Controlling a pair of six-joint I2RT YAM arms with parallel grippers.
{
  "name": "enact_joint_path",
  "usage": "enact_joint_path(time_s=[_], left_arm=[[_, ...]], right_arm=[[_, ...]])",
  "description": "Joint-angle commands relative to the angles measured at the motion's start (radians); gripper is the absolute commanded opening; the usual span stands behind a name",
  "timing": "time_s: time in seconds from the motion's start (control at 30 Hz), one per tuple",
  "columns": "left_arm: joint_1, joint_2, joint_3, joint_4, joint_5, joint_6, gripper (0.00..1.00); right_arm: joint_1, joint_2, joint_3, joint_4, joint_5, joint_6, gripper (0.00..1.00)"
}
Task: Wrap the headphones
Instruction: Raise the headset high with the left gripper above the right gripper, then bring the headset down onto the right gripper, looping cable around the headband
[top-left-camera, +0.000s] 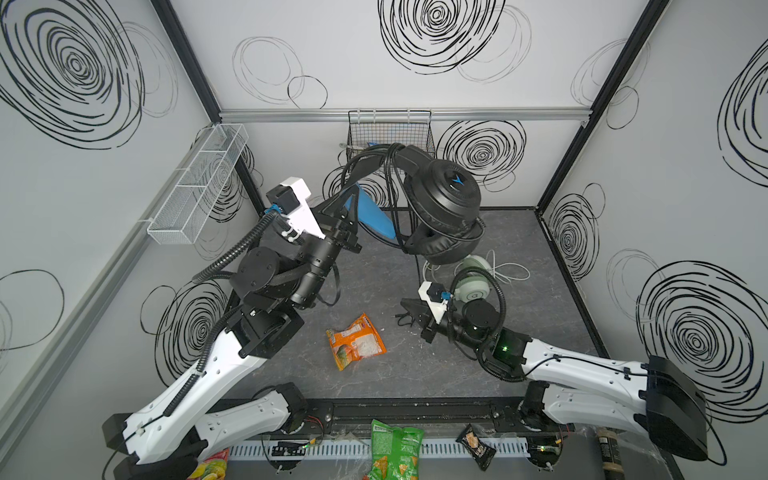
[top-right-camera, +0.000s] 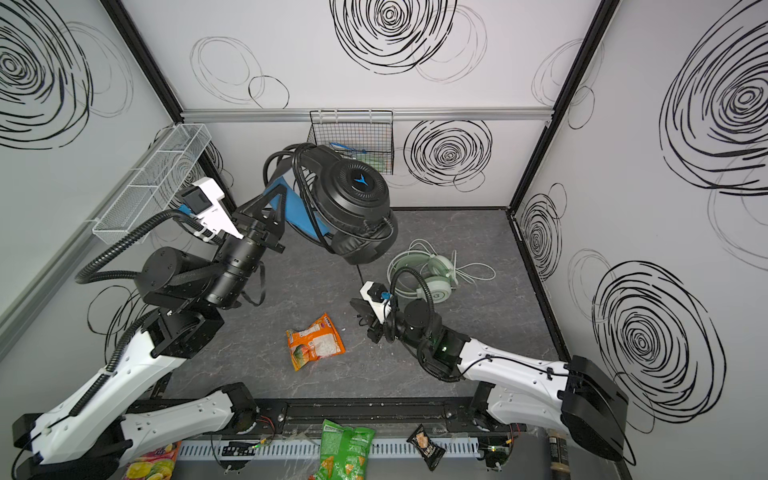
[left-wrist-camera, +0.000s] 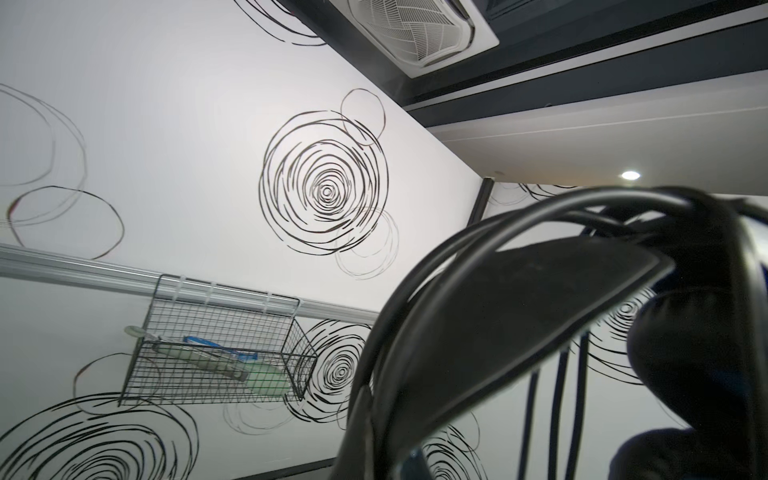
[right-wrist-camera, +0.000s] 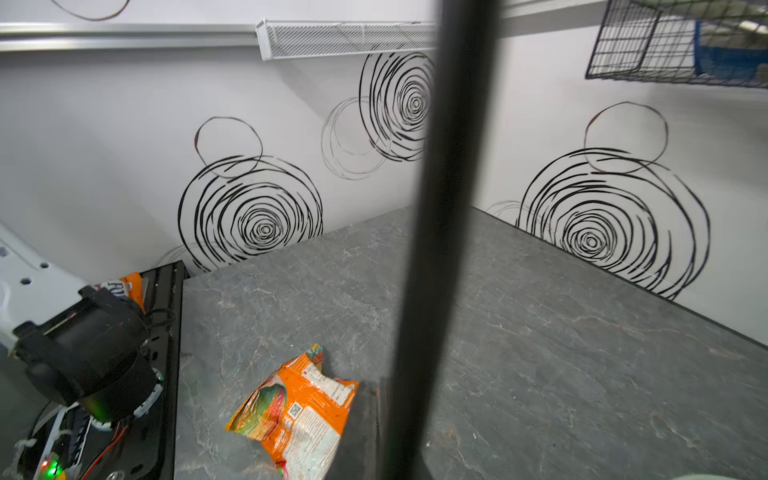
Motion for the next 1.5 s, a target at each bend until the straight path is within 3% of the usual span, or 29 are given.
enact_joint_path(time_s=[0.0,0.17,0.37,0.5,0.7,1.03,1.2,1.47], left_arm=[[0.005,-0.005,0.062,0.108,-0.138,0.063,0.0],[0.005,-0.001,0.05,0.125,-0.227,0.194,0.0],[0.005,0.013,-0.022,0.24,-0.368,0.459,0.0],[0.009,0.034,-0.096,0.379,-0.462,0.667,0.0],[0.018,0.079,-0.17,0.47,-0.543,0.832,0.0],[0.014,0.116,-0.268,0.468,-0.58,0.98,0.0],[0.002,0.104,-0.288,0.367,-0.57,0.982,0.0],[-0.047,0.093,-0.316,0.144,-0.533,0.986,0.0]], right_arm=[[0.046,0.035,0.052,-0.025,0.069,-0.02,0.04],[0.109,0.086,0.089,-0.039,0.107,-0.042,0.02],[0.179,0.128,0.146,-0.092,0.15,-0.075,0.01],[0.228,0.12,0.176,-0.13,0.18,-0.104,0.0],[0.288,0.071,0.235,-0.205,0.223,-0.154,0.01],[0.296,-0.045,0.277,-0.261,0.296,-0.25,0.03],[0.291,-0.109,0.272,-0.265,0.387,-0.333,0.06],[0.24,-0.154,0.301,-0.342,0.411,-0.405,0.06]])
